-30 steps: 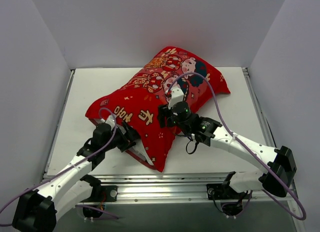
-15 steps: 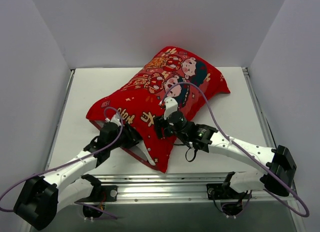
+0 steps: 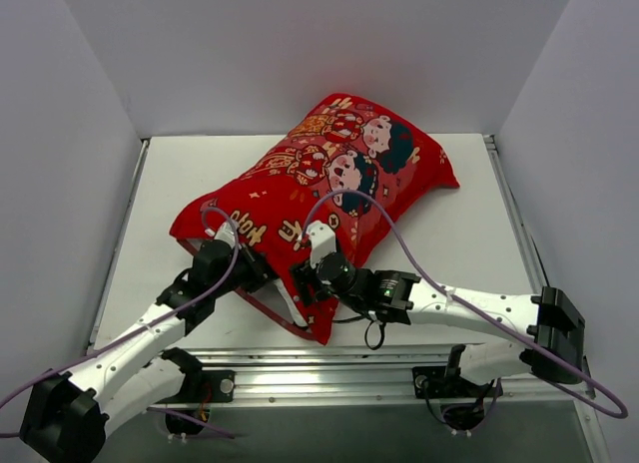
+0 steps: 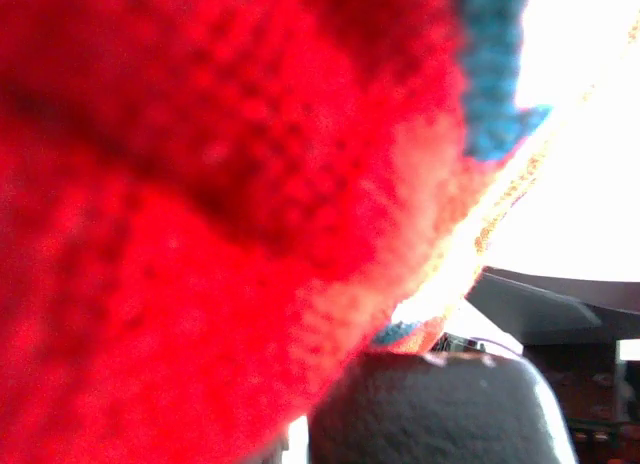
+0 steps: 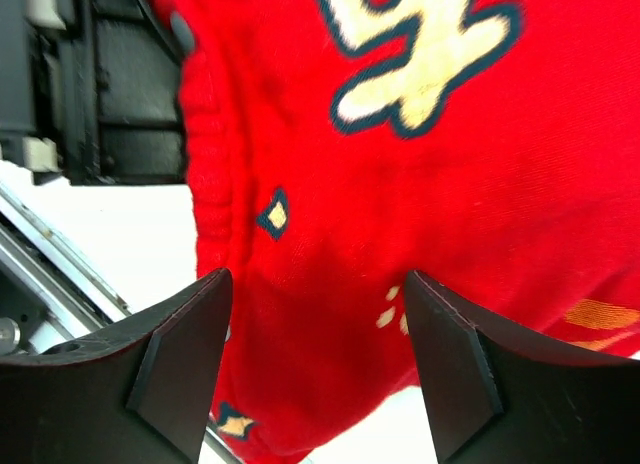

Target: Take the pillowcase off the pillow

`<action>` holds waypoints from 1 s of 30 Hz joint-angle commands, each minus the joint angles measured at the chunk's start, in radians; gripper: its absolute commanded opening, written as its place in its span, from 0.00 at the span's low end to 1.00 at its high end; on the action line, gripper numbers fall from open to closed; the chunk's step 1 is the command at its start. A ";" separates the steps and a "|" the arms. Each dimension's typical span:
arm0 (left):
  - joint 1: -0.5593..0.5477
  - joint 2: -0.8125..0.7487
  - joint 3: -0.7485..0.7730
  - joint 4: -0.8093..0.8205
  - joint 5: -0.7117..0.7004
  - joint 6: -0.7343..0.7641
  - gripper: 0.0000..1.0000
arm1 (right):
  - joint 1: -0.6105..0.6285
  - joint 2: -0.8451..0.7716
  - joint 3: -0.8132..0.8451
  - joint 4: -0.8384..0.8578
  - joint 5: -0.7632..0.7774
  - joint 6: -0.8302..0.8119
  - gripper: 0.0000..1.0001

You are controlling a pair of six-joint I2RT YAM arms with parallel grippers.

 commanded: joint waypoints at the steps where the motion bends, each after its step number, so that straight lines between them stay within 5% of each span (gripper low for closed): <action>1: -0.007 -0.046 0.101 -0.037 -0.039 0.053 0.02 | 0.028 0.051 0.038 0.006 0.097 0.011 0.65; 6: -0.010 -0.055 0.145 -0.098 -0.036 0.083 0.02 | 0.028 0.096 0.048 -0.016 0.260 0.013 0.53; 10: -0.010 -0.075 0.155 -0.141 -0.040 0.094 0.02 | 0.000 0.114 0.061 -0.029 0.346 -0.004 0.11; 12: -0.010 -0.088 0.165 -0.158 -0.035 0.094 0.02 | -0.027 0.116 0.064 -0.037 0.367 -0.002 0.00; 23: -0.005 -0.199 0.266 -0.328 0.214 0.117 0.02 | -0.420 0.111 0.048 0.033 0.420 0.062 0.00; 30: 0.005 -0.311 0.277 -0.306 0.091 0.054 0.02 | -0.438 0.039 -0.082 0.098 0.285 0.089 0.00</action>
